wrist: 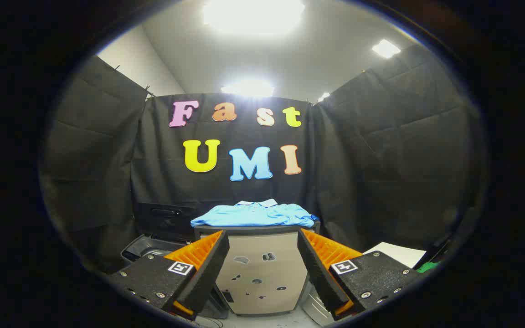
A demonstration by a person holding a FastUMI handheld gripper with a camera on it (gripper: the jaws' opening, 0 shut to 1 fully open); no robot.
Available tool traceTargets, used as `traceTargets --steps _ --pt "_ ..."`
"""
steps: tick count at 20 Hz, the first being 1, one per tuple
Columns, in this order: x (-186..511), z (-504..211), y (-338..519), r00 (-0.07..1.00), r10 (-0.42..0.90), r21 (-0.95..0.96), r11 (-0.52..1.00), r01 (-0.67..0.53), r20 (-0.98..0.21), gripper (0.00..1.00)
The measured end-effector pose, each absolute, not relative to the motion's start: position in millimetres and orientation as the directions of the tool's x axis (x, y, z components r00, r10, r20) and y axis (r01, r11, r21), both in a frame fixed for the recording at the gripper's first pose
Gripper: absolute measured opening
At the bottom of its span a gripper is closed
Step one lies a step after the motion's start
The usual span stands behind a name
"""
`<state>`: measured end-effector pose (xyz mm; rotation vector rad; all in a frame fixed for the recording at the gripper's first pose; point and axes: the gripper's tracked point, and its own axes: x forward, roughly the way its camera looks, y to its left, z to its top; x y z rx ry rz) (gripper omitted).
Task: Put the clothes into the washing machine and then close the washing machine lid.
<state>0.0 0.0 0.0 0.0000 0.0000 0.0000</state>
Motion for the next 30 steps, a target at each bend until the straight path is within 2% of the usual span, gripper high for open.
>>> traceTargets --steps 21,30 --pt "-0.2 7.4 0.0 1.000 0.020 -0.009 1.000 -0.020 0.005 0.94" --pt "29.0 22.5 20.2 0.999 0.052 -0.006 0.999 -0.053 -0.005 0.94"
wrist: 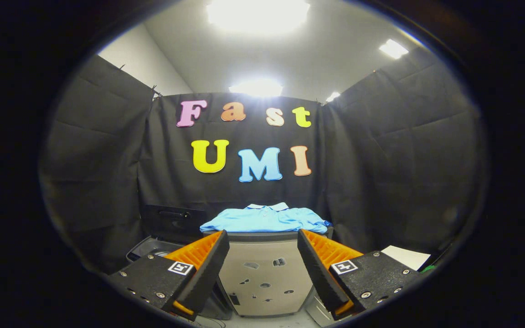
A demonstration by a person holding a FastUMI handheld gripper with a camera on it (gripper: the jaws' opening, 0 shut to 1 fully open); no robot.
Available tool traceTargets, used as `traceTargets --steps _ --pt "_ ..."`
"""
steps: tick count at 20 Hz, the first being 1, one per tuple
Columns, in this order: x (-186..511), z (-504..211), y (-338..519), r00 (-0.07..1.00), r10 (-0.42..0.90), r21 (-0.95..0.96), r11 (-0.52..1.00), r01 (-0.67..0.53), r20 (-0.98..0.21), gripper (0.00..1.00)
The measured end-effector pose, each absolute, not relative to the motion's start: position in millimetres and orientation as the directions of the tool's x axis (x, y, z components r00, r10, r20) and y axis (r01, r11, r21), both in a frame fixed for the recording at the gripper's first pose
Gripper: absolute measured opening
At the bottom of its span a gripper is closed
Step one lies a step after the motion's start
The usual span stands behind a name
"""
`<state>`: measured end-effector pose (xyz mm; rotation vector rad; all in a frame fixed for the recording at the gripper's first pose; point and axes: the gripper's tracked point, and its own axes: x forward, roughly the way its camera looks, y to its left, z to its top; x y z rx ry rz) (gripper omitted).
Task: Put the clothes into the washing machine and then close the washing machine lid.
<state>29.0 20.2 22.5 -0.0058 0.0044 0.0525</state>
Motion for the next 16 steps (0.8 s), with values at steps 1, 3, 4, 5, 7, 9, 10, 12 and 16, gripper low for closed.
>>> traceTargets --steps 1,3,4,5,7,9,10,12,16 --pt "35.9 26.8 19.9 0.999 0.051 -0.007 0.999 -0.051 0.003 0.94" --pt "52.3 31.8 19.0 0.999 0.049 -0.014 0.999 -0.049 0.010 0.94" --pt "61.2 34.4 18.8 0.999 0.052 -0.014 0.999 -0.052 0.006 0.94" --pt "70.0 37.5 18.8 0.998 0.056 -0.013 0.998 -0.056 0.006 0.94" --pt "88.5 44.8 16.3 0.998 0.057 -0.013 0.998 -0.057 0.007 0.94" --pt "103.7 50.5 14.6 0.998 0.059 -0.012 0.998 -0.059 0.009 0.94" --pt "111.4 52.7 13.9 0.998 0.061 -0.010 0.998 -0.061 0.008 0.94" --pt "126.5 54.8 13.6 0.998 0.068 -0.006 0.998 -0.068 -0.001 0.94" --pt "161.2 57.9 16.0 0.996 0.087 -0.005 0.996 -0.087 -0.021 0.94"
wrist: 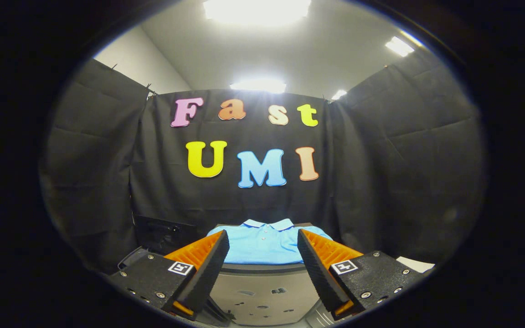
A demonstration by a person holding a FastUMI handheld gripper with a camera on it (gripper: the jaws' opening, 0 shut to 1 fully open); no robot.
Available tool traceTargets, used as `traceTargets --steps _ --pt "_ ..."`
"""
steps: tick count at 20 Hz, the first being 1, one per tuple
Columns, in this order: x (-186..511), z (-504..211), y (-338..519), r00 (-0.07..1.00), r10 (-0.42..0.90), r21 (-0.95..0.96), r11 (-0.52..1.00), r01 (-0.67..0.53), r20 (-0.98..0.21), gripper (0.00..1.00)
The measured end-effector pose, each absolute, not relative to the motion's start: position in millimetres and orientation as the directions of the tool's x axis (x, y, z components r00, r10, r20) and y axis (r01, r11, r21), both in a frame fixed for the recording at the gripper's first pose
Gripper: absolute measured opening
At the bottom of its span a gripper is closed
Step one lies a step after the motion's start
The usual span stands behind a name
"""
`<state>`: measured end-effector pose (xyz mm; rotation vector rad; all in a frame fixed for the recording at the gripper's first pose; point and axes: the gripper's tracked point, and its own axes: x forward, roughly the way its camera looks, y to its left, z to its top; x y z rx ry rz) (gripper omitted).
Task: Put the clothes into the washing machine and then close the washing machine lid.
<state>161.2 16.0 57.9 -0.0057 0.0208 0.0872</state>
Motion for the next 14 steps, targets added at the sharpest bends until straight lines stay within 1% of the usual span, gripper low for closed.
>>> traceTargets --steps 9,14 --pt "246.7 56.6 27.0 0.990 0.118 0.010 0.993 -0.117 -0.081 0.94" --pt "287.1 43.5 25.6 0.982 0.115 -0.009 0.993 -0.118 -0.147 0.94"
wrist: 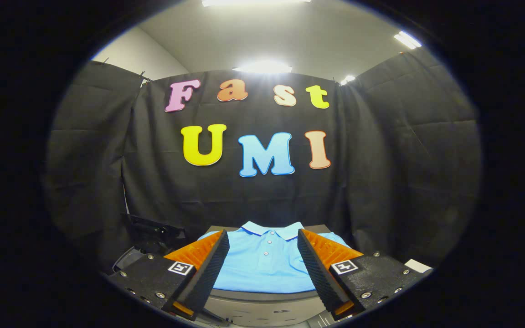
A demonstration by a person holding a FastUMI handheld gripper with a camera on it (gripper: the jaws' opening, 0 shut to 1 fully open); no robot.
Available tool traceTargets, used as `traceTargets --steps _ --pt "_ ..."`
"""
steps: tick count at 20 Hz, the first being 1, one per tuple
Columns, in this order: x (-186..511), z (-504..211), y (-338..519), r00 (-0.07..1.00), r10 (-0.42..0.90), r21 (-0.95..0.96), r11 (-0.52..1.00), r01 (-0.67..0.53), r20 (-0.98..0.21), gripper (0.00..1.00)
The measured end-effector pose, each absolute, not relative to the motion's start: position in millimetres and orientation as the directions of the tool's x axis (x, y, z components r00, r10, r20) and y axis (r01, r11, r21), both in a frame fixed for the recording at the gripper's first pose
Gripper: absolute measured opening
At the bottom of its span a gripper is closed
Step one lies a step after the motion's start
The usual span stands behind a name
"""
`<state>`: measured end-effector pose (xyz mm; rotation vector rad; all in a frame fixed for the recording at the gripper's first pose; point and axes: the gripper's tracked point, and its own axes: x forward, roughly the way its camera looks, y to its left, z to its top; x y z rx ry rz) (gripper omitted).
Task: Put the clothes into the washing machine and then close the washing machine lid.
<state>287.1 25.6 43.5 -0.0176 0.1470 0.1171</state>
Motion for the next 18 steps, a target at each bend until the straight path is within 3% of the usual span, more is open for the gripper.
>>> traceTargets --steps 18 --pt "398.7 -46.6 33.6 0.873 0.141 -0.001 0.987 -0.160 -0.466 0.94"
